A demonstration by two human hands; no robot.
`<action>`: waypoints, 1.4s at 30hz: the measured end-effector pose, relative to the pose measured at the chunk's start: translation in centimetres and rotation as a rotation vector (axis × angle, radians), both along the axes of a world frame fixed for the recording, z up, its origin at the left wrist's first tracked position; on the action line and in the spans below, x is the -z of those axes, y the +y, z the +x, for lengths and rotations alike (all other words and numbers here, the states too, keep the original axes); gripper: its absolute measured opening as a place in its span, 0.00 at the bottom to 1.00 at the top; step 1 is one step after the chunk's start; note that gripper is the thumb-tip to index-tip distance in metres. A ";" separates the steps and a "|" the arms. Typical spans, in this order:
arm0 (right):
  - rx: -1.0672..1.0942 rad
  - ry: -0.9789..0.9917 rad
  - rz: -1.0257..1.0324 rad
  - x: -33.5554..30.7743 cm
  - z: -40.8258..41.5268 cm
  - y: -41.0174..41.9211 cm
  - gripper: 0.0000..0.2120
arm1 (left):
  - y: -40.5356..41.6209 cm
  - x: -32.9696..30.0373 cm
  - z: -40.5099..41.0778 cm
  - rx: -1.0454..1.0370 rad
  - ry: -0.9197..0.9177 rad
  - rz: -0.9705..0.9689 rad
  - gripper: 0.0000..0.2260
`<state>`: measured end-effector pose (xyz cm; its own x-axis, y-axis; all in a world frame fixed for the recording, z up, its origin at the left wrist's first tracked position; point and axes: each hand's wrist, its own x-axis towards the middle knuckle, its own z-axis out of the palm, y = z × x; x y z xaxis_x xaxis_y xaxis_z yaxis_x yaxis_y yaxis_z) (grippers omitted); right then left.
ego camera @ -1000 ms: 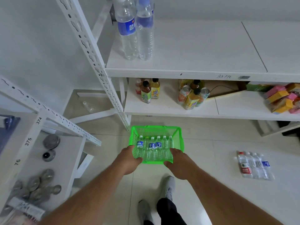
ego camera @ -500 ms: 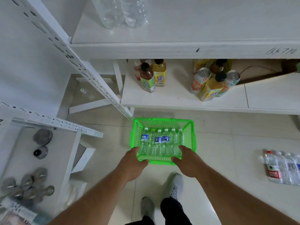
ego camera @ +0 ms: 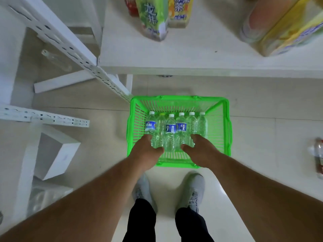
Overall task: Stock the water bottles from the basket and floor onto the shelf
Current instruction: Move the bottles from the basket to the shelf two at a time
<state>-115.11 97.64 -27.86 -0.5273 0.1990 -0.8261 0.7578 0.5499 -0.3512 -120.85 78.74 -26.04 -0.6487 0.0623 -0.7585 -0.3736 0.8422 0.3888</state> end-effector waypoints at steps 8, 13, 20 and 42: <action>0.070 -0.021 0.035 10.8 -0.7 -0.2 0.35 | 0.3 10.9 -0.5 -0.002 -0.061 0.008 0.30; 0.149 -0.020 0.012 15.2 -1.9 0.0 0.35 | 1.2 15.5 -1.1 -0.013 -0.081 0.019 0.30; 0.195 0.012 0.028 21.0 -3.9 0.6 0.28 | 3.4 22.0 -2.3 -0.051 -0.101 0.065 0.31; 0.390 -0.016 -0.051 31.2 -7.9 1.5 0.15 | 6.2 32.6 -1.6 -0.256 -0.215 0.079 0.36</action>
